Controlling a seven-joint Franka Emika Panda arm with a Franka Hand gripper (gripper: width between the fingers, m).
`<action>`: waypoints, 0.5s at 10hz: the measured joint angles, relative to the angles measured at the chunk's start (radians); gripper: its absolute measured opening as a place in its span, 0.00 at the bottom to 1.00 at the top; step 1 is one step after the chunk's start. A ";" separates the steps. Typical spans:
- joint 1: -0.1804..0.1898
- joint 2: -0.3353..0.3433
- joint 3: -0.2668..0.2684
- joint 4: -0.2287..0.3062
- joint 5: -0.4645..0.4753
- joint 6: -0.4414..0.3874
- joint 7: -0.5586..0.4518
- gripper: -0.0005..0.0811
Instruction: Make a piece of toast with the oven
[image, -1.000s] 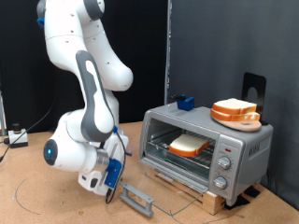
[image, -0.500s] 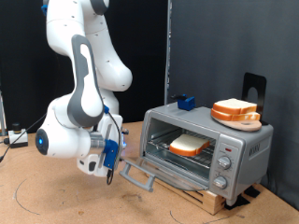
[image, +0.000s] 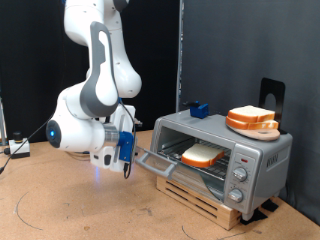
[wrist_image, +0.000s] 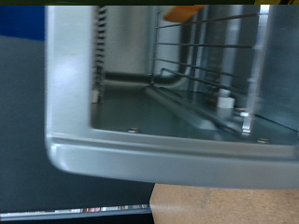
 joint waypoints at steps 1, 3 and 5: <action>0.003 -0.038 0.009 -0.018 0.013 -0.026 -0.015 0.99; 0.010 -0.124 0.024 -0.061 0.042 -0.068 -0.038 0.99; 0.019 -0.210 0.033 -0.106 0.083 -0.097 -0.048 0.99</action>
